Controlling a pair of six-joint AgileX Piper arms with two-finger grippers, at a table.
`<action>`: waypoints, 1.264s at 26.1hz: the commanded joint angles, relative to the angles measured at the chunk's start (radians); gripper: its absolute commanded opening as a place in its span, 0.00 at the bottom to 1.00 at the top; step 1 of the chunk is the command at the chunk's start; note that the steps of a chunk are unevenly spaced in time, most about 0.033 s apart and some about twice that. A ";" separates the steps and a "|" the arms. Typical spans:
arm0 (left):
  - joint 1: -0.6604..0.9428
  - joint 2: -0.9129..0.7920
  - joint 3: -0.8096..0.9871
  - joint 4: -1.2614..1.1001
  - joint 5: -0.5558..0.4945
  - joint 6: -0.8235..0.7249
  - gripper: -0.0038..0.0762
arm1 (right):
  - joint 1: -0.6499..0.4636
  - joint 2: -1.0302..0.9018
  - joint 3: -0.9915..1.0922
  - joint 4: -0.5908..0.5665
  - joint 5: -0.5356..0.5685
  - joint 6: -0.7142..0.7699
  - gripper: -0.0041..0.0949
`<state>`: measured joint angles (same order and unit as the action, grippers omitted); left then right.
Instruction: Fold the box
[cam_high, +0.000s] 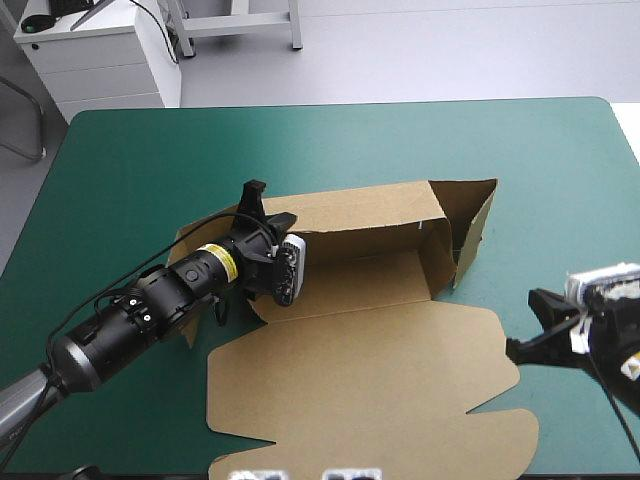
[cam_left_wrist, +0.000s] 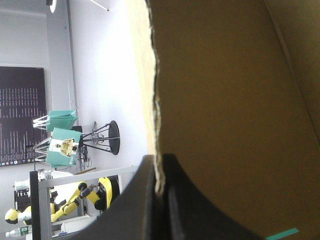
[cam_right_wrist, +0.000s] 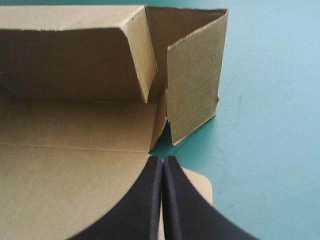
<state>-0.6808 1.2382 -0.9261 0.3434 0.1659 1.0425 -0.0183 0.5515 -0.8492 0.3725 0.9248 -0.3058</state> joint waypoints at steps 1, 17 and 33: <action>0.002 -0.023 -0.027 0.000 -0.067 -0.002 0.04 | 0.005 0.164 -0.150 0.035 -0.056 -0.014 0.03; 0.025 -0.017 -0.027 0.001 -0.075 -0.004 0.04 | 0.005 0.818 -0.733 0.047 0.070 -0.006 0.03; 0.029 0.021 -0.027 0.042 -0.190 -0.005 0.04 | 0.087 1.341 -1.246 -0.063 0.243 0.170 0.03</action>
<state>-0.6507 1.2871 -0.9261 0.3958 0.0634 1.0425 0.0642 1.9103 -2.0321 0.3232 1.1446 -0.1640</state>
